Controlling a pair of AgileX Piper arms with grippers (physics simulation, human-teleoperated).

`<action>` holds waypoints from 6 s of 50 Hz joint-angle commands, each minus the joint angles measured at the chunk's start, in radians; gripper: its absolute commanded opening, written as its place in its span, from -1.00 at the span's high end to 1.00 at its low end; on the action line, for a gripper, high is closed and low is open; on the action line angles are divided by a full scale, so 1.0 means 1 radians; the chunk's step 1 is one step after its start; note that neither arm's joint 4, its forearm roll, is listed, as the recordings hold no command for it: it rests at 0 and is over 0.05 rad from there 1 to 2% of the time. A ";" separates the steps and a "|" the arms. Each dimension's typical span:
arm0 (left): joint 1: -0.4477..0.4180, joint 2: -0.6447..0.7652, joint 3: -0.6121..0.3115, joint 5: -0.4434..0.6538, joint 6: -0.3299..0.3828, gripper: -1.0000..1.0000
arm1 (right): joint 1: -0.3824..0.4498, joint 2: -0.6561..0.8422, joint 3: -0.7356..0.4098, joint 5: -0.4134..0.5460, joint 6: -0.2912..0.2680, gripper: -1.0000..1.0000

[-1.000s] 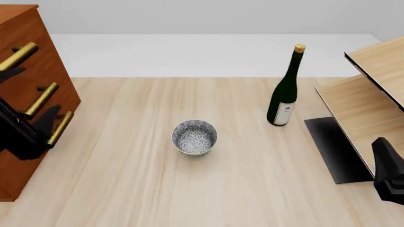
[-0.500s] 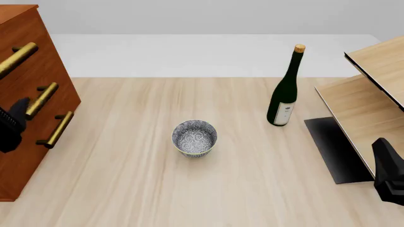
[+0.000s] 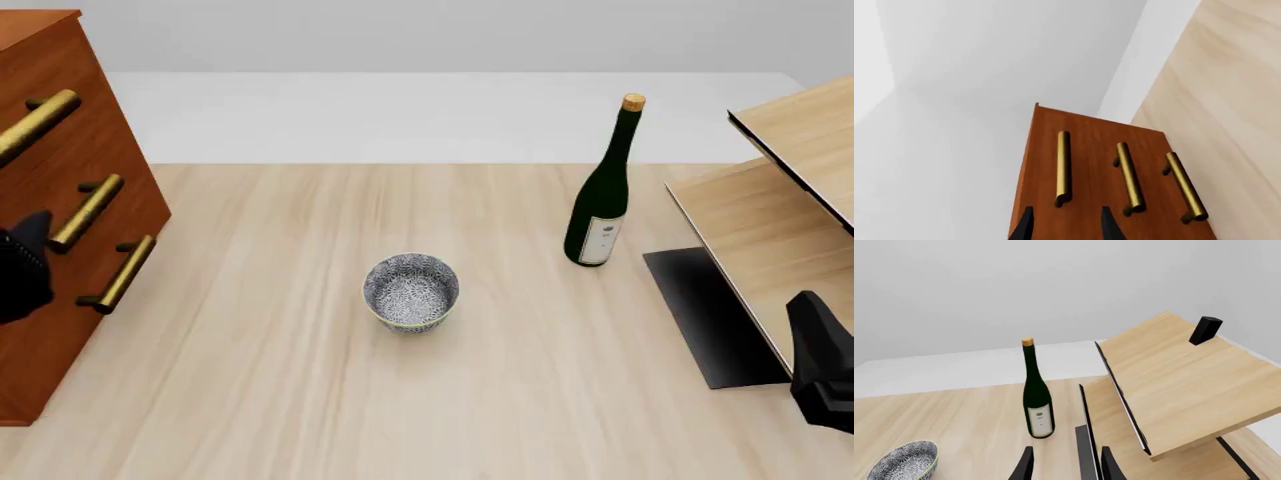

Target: Close the bottom drawer of the cabinet and open the top drawer.

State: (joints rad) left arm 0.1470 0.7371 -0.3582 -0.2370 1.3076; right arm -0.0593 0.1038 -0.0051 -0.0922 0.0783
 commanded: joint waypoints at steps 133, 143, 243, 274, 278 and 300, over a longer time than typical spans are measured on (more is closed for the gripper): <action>0.161 0.411 -0.084 -0.398 0.166 -1.00 | -0.005 0.029 0.001 -0.032 -0.015 -1.00; 0.165 0.435 -0.083 -0.413 0.169 -1.00 | -0.004 0.027 0.001 -0.030 -0.015 -1.00; -0.045 0.424 -0.063 -0.464 0.226 1.00 | -0.015 0.012 0.002 -0.016 -0.001 -1.00; -0.086 0.423 -0.070 -0.456 0.223 1.00 | -0.013 0.032 0.000 -0.035 0.004 -1.00; -0.093 0.429 -0.073 -0.459 0.221 1.00 | -0.014 0.030 0.001 -0.033 0.004 -1.00; -0.085 0.433 -0.079 -0.457 0.212 -1.00 | -0.014 0.025 0.001 -0.029 0.003 -1.00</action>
State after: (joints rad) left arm 0.0822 1.1555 -0.4163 -0.6951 1.5227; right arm -0.0732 0.1316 -0.0041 -0.1234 0.0813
